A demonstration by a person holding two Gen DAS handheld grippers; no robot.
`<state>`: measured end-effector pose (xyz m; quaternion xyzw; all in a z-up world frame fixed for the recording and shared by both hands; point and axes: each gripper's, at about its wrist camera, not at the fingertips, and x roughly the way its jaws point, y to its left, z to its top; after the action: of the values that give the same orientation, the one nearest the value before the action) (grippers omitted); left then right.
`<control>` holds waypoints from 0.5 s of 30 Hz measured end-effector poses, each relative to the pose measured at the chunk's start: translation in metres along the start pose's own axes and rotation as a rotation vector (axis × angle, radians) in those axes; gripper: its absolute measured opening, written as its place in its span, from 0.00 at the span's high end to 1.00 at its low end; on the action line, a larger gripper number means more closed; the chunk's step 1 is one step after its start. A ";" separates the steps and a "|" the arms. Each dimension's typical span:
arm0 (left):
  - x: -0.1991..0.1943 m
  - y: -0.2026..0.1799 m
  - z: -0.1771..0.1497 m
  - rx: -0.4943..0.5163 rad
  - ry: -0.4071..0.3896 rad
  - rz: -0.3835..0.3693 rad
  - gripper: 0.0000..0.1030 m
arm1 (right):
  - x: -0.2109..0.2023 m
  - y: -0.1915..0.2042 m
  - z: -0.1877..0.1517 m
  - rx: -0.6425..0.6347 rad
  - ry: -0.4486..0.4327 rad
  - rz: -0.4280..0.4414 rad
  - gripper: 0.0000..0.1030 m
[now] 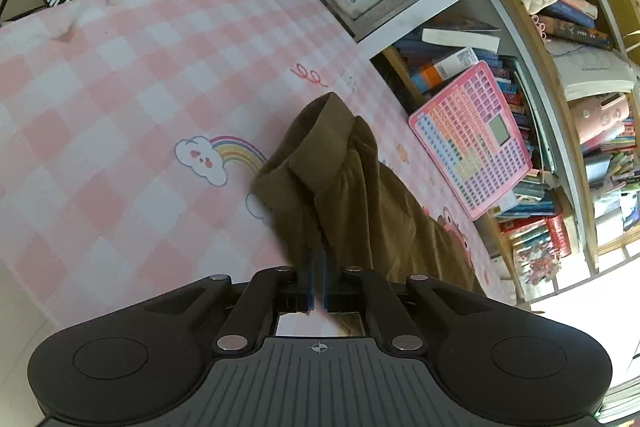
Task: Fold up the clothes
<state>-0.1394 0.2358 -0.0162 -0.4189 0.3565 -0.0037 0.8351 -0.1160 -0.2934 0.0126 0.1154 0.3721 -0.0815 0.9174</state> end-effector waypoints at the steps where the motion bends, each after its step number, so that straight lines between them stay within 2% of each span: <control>1: -0.002 -0.002 -0.002 -0.003 -0.008 -0.002 0.97 | -0.014 0.002 0.006 -0.004 -0.044 0.039 0.87; 3: -0.007 -0.005 -0.007 -0.012 -0.024 -0.006 0.96 | -0.029 0.006 0.011 -0.023 -0.095 0.082 0.87; 4: -0.007 -0.006 -0.010 -0.025 -0.032 -0.010 0.96 | -0.028 0.006 0.010 -0.041 -0.088 0.082 0.87; 6: -0.003 -0.011 -0.018 -0.048 -0.040 -0.009 0.96 | -0.004 -0.001 0.001 -0.043 0.015 0.042 0.87; 8: 0.001 -0.020 -0.027 -0.058 -0.045 -0.006 0.96 | 0.021 -0.019 -0.007 0.027 0.159 0.004 0.86; 9: 0.003 -0.026 -0.032 -0.059 -0.047 -0.004 0.96 | 0.025 -0.024 -0.009 0.041 0.185 0.010 0.84; 11: 0.008 -0.039 -0.042 -0.051 -0.050 -0.003 0.95 | 0.026 -0.032 -0.010 0.035 0.196 0.036 0.68; 13: 0.010 -0.053 -0.052 -0.035 -0.055 0.008 0.91 | 0.022 -0.036 -0.006 -0.004 0.181 0.061 0.61; 15: 0.013 -0.067 -0.062 -0.019 -0.061 0.019 0.83 | 0.017 -0.040 -0.001 -0.024 0.174 0.094 0.59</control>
<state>-0.1471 0.1450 -0.0015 -0.4231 0.3348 0.0203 0.8417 -0.1143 -0.3323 -0.0060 0.1282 0.4454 -0.0238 0.8858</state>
